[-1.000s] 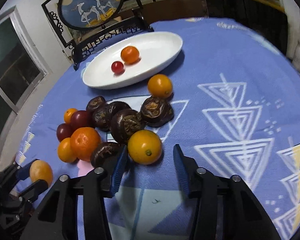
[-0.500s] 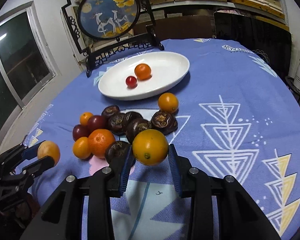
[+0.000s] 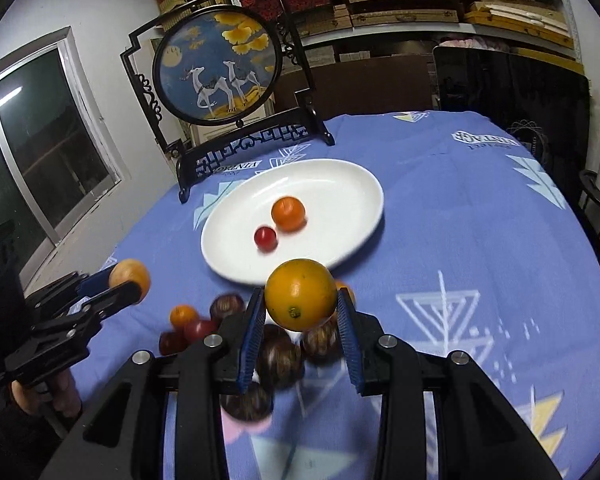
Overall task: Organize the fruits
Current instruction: 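Release the pale fruit onto the plate with the left tool while the right tool releases the yellow tomato there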
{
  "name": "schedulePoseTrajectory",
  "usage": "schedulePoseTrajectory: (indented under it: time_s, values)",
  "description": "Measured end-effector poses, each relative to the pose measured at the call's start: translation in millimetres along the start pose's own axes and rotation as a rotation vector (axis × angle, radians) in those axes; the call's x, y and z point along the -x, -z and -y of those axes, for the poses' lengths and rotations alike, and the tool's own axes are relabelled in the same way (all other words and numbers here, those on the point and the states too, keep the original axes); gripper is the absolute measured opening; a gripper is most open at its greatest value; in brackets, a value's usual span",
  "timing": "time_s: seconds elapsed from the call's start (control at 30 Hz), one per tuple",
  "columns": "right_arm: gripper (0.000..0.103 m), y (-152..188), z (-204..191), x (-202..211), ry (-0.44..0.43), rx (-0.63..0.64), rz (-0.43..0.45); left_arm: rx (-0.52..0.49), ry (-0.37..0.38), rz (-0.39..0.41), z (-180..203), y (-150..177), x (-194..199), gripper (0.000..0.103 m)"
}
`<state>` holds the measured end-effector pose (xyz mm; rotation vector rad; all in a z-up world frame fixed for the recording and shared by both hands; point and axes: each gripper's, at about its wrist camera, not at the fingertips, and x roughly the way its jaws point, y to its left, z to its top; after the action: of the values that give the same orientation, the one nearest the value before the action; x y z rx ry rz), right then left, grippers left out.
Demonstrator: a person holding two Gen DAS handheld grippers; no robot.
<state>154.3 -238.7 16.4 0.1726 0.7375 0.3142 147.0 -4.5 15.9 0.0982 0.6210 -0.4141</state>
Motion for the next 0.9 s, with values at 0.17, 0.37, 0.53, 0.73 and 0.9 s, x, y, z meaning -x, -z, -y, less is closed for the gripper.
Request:
schedulePoseTrajectory:
  time_s: [0.17, 0.37, 0.53, 0.73, 0.9]
  values:
    - [0.036, -26.9, 2.0, -49.2, 0.003, -0.001, -0.067, 0.009, -0.017, -0.073, -21.5, -29.9, -61.3, 0.04]
    - [0.042, -50.2, 1.9, -97.6, 0.027, 0.029, -0.092, 0.038, -0.058, -0.177, -39.0, -40.6, -123.9, 0.045]
    - [0.059, -47.6, -1.4, -84.6, 0.063, 0.046, -0.032, 0.069, -0.085, -0.111, -44.2, -42.1, -108.4, 0.073]
    - [0.059, -14.6, 2.4, -52.3, 0.071, 0.026, -0.026, 0.009, -0.032, -0.075, -23.4, -18.5, -54.7, 0.075]
    - [0.059, 19.7, 11.5, -33.0, 0.065, -0.03, -0.056, -0.07, 0.025, -0.081, 6.0, 19.4, -11.0, 0.075]
